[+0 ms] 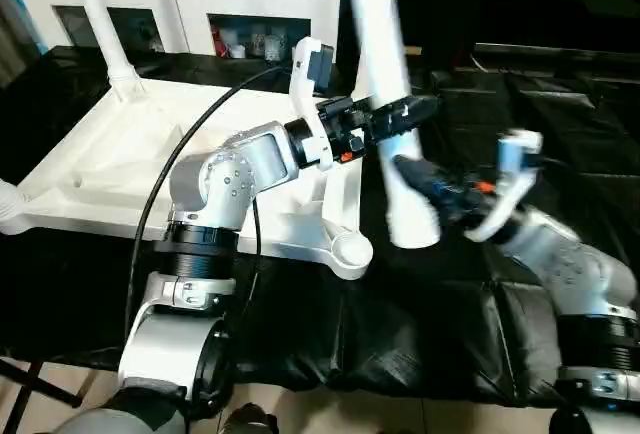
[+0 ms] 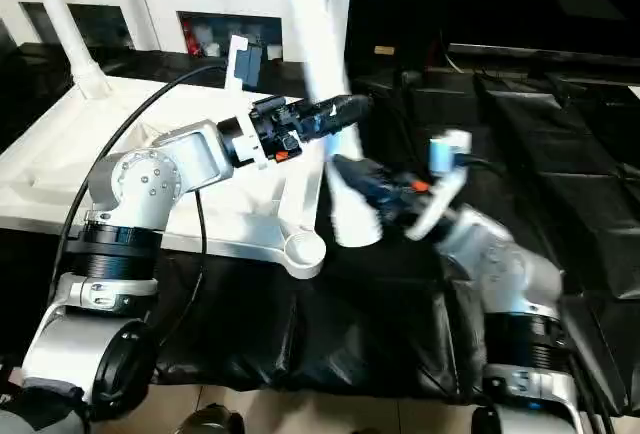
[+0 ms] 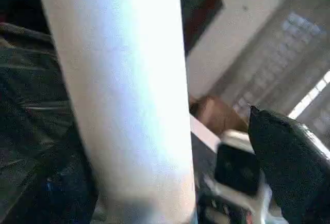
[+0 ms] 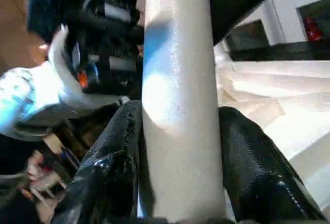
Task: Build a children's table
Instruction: Pick table leg
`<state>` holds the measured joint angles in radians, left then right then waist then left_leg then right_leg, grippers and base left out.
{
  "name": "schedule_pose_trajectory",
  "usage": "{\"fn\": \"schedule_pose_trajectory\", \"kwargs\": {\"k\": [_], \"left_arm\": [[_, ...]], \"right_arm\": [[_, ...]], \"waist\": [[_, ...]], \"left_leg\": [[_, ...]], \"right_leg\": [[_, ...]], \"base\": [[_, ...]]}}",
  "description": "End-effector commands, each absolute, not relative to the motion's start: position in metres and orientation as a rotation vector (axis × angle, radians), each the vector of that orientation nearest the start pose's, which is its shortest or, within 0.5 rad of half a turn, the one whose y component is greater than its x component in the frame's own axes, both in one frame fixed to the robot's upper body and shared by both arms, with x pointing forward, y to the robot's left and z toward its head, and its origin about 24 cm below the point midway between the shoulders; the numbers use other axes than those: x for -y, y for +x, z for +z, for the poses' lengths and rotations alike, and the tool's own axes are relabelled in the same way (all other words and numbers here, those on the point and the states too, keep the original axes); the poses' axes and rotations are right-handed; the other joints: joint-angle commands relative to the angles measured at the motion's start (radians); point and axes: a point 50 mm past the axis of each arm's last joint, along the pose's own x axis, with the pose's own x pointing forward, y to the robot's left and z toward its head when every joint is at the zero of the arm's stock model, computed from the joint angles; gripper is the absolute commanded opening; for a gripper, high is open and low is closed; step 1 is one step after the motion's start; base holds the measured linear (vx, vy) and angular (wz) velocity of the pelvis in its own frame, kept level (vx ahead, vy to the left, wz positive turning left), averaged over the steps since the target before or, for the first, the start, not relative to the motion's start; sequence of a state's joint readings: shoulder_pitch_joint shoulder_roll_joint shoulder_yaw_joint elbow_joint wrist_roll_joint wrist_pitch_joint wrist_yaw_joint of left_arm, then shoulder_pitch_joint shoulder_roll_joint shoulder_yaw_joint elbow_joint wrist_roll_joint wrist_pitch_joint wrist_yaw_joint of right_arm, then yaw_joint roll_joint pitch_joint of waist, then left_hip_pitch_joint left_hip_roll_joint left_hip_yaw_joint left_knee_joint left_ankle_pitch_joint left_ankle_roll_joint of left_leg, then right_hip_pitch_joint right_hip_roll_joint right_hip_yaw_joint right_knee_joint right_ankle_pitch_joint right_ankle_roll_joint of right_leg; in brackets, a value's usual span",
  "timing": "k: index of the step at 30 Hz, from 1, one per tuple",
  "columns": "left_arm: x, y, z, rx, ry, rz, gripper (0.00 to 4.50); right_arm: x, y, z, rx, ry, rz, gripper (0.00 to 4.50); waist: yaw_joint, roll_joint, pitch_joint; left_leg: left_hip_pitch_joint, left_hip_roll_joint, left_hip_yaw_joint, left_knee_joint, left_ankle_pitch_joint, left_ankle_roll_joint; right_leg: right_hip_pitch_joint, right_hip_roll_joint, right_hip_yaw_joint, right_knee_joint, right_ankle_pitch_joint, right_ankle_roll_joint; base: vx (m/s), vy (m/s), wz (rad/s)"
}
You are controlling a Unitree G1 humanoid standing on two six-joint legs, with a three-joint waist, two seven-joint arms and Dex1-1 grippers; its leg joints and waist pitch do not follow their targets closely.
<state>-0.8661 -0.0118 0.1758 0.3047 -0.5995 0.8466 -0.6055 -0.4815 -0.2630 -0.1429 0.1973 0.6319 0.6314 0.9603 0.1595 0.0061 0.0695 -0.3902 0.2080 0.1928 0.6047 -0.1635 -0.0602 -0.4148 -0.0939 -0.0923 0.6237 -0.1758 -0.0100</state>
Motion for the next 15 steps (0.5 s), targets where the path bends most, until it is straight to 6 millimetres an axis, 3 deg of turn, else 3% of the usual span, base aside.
{"fn": "schedule_pose_trajectory", "kwargs": {"k": [1, 4, 9, 15], "left_arm": [[-0.047, 0.352, 0.195, -0.172, -0.618, -1.026, 4.15], [-0.049, 0.357, 0.193, -0.184, -0.654, -0.947, 4.09], [-0.051, 0.362, 0.193, -0.171, -0.679, -0.834, 3.58], [-0.053, 0.364, 0.192, -0.158, -0.654, -0.76, 3.13]], "right_arm": [[0.138, 0.317, 0.124, -0.081, 0.4, 1.028, 1.84], [0.128, 0.32, 0.128, -0.08, 0.349, 0.988, 1.84], [0.105, 0.322, 0.133, -0.054, 0.239, 0.935, 1.84], [0.094, 0.323, 0.136, -0.038, 0.239, 0.906, 1.84]], "waist": [[-0.001, -0.021, -0.086], [-0.005, -0.022, -0.087], [-0.011, -0.023, -0.088], [-0.015, -0.021, -0.089]], "left_leg": [[0.013, 0.016, -0.011, -0.061, -0.122, 0.023], [0.012, 0.016, -0.013, -0.063, -0.122, 0.016], [0.012, 0.016, -0.013, -0.064, -0.112, 0.022], [0.014, 0.018, -0.013, -0.065, -0.113, 0.029]], "right_leg": [[0.06, -0.057, 0.045, -0.083, -0.246, -0.146], [0.06, -0.054, 0.044, -0.082, -0.236, -0.139], [0.062, -0.053, 0.045, -0.078, -0.184, -0.147], [0.062, -0.054, 0.046, -0.077, -0.157, -0.159]], "base": [[0.0, 0.0, 0.0], [0.0, 0.0, 0.0], [0.0, 0.0, 0.0], [0.0, 0.0, 0.0]]}}
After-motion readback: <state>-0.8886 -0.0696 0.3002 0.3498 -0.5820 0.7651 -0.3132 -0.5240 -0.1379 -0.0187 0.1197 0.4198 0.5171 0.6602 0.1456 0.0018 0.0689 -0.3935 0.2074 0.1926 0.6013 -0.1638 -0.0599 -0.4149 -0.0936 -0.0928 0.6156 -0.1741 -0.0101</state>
